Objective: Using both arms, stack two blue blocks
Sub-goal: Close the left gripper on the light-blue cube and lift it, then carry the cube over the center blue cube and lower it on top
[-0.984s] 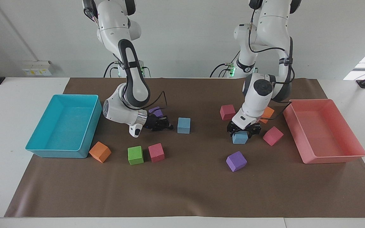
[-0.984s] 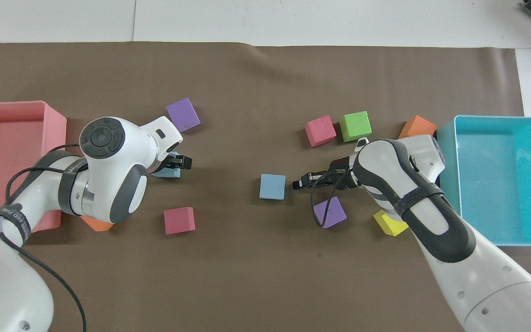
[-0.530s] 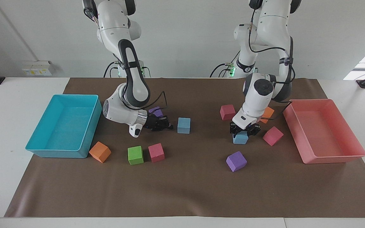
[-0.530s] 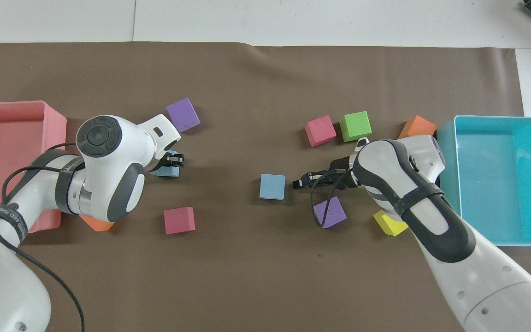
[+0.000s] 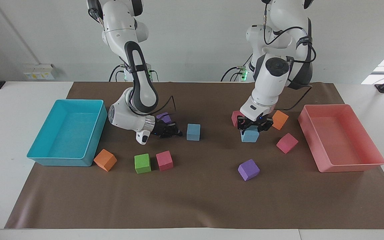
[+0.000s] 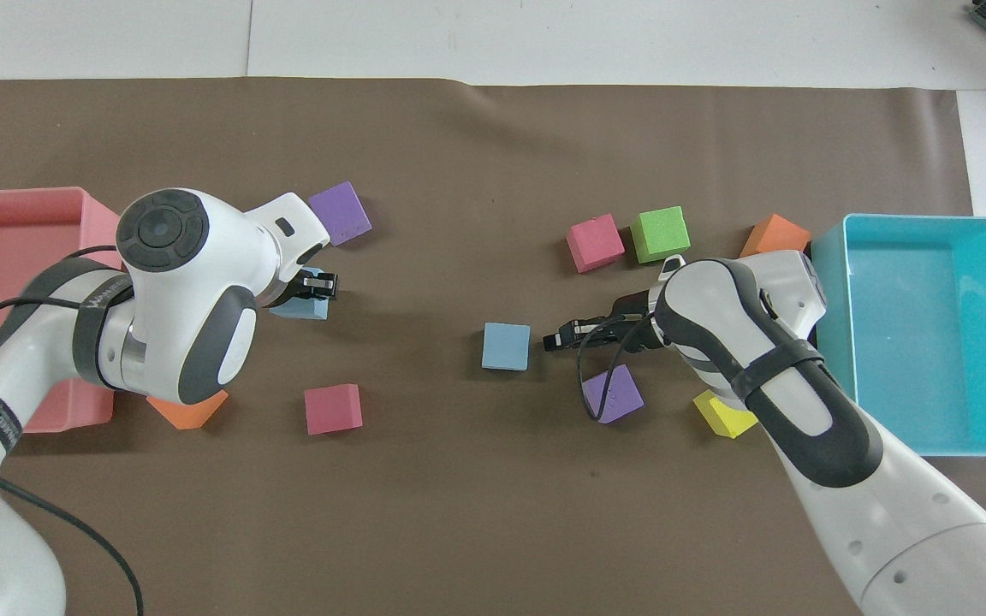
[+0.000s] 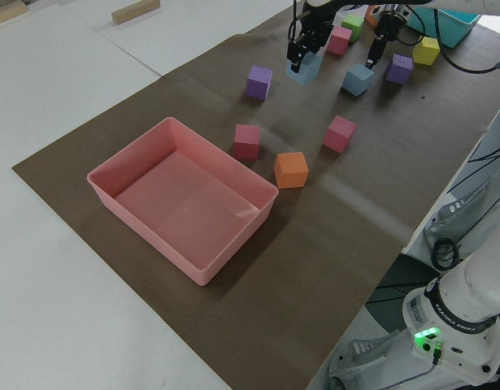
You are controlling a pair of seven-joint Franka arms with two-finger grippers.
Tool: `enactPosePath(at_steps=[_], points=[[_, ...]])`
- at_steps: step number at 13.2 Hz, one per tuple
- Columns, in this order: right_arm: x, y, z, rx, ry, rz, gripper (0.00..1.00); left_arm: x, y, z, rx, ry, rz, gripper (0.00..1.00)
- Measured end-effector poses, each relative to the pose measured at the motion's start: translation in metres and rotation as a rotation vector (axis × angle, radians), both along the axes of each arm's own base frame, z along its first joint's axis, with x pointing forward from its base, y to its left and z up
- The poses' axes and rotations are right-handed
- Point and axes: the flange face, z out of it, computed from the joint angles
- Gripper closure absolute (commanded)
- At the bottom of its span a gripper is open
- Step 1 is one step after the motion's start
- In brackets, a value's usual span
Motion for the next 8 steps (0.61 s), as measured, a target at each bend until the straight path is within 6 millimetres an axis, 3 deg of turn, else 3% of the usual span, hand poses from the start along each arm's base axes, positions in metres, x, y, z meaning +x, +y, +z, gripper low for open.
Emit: enactPosePath(at_steps=[3,6,8], points=[[0.0,0.0,0.0,0.0,0.0,0.0,1.0,-0.022,-0.065,0.008,-0.023,-0.013,0.008,0.87],[0.0,0.0,0.0,0.0,0.0,0.0,1.0,-0.05,-0.135,-0.008,-0.021,0.011,0.003,0.88],[0.0,0.0,0.0,0.0,0.0,0.0,1.0,-0.061,-0.157,-0.018,-0.019,0.021,0.008,0.89]])
